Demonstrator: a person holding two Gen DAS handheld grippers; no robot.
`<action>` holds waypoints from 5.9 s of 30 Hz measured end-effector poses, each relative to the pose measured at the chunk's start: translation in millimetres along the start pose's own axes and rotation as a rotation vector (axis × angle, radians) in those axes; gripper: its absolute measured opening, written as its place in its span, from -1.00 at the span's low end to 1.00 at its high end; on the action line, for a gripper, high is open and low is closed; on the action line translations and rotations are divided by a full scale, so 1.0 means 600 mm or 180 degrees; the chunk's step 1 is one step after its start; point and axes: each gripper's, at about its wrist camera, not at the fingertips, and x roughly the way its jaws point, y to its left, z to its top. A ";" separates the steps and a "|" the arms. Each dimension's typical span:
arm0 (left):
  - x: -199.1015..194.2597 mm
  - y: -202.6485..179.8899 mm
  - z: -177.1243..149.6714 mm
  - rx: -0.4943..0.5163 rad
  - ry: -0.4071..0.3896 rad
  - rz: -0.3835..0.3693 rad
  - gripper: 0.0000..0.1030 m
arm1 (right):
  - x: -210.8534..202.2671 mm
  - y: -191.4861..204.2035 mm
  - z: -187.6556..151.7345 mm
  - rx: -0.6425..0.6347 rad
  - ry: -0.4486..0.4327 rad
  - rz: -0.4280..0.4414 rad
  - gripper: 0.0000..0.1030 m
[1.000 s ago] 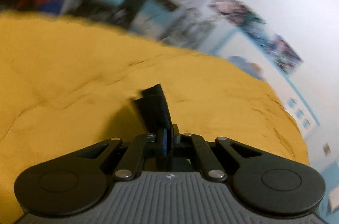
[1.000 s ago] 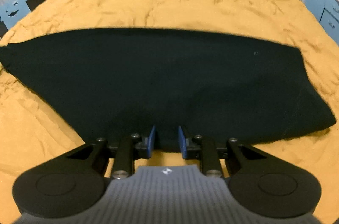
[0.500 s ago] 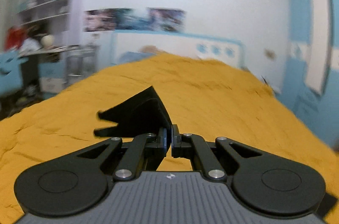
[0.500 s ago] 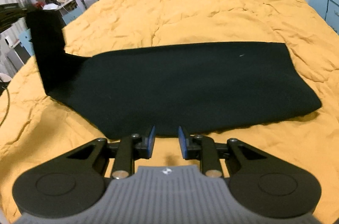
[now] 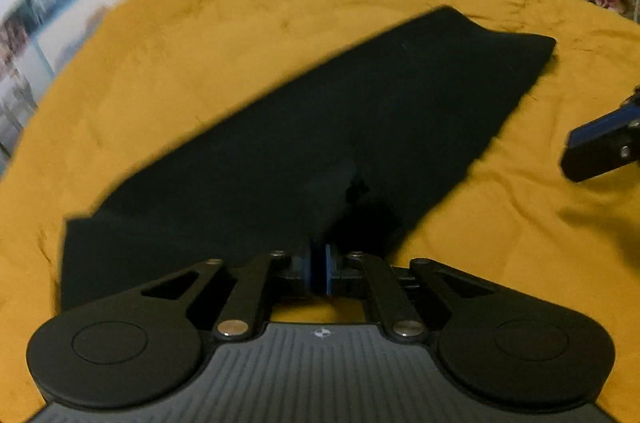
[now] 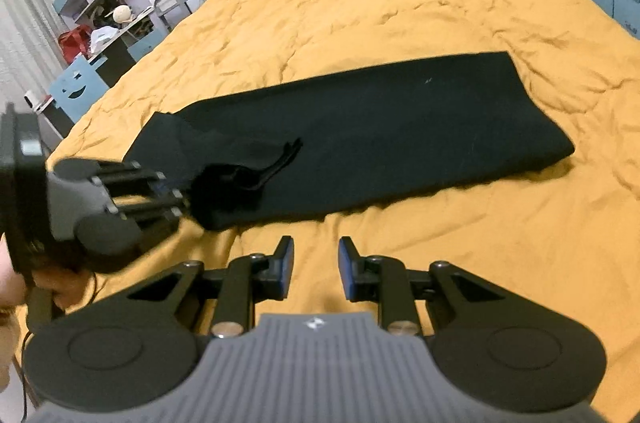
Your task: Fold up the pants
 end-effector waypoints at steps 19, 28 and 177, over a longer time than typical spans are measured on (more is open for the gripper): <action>-0.082 0.109 -0.040 -0.1576 -0.0349 -0.0348 -0.36 | 0.025 0.019 0.026 -0.0007 -0.0092 0.0387 -0.58; -0.054 0.235 -0.076 -0.2090 -0.0447 0.0186 -0.36 | 0.134 0.037 0.113 -0.0400 -0.0192 0.0365 -0.58; -0.035 0.252 -0.084 -0.2433 -0.0167 0.0391 -0.67 | 0.157 -0.264 0.301 0.0308 0.0386 -0.0475 -1.00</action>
